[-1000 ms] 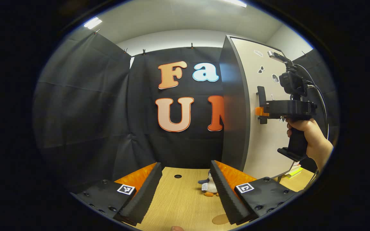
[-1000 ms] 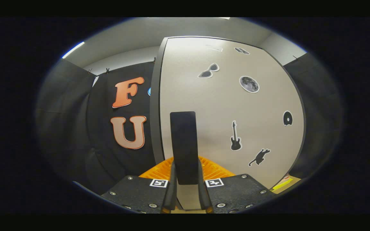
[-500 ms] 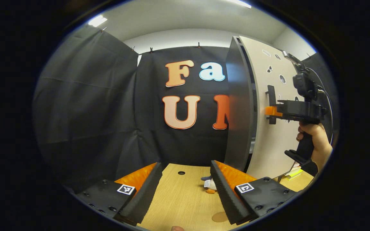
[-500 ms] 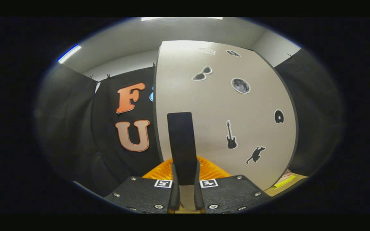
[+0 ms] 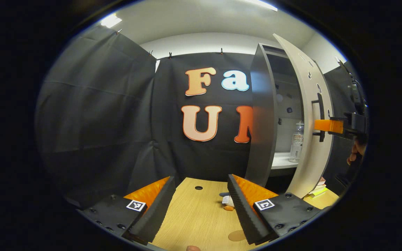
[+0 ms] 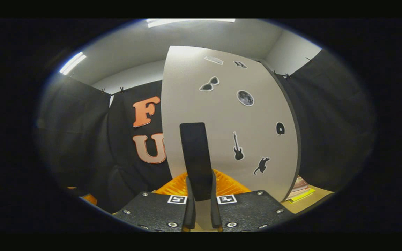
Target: Open the cabinet door with the right hand, grasp the bottle in the cabinet with the left hand and place it on the coaster, then close the cabinet door with the right hand.
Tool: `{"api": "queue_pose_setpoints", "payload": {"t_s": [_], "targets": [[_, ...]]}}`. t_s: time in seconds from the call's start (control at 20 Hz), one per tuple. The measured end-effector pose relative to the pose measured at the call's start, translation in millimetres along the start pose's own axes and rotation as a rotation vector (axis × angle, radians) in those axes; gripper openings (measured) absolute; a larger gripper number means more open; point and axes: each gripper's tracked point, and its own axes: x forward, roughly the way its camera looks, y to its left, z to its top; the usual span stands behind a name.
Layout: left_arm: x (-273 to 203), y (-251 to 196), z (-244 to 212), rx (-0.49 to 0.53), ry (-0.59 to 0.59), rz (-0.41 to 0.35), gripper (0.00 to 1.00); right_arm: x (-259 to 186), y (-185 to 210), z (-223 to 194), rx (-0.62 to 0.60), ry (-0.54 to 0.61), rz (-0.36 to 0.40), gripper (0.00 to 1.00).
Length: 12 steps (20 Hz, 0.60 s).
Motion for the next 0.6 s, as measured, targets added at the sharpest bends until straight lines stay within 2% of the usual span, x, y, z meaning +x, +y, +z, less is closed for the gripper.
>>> {"api": "queue_pose_setpoints", "payload": {"t_s": [0.2,0.3,0.6], "targets": [[0.4,-27.3,-1.1,0.0,0.0,-0.062,0.98,-28.4,-18.1,5.2,-0.006,0.008,-0.016,0.14],[-0.8,-38.1,-0.4,-0.001,-0.005,-0.088,0.98,-44.8,-29.6,8.7,-0.005,0.008,-0.03,0.17],[7.5,-89.8,4.2,-0.016,-0.02,-0.229,0.98,-95.0,-76.5,20.6,-0.036,0.008,-0.143,0.16]]}}
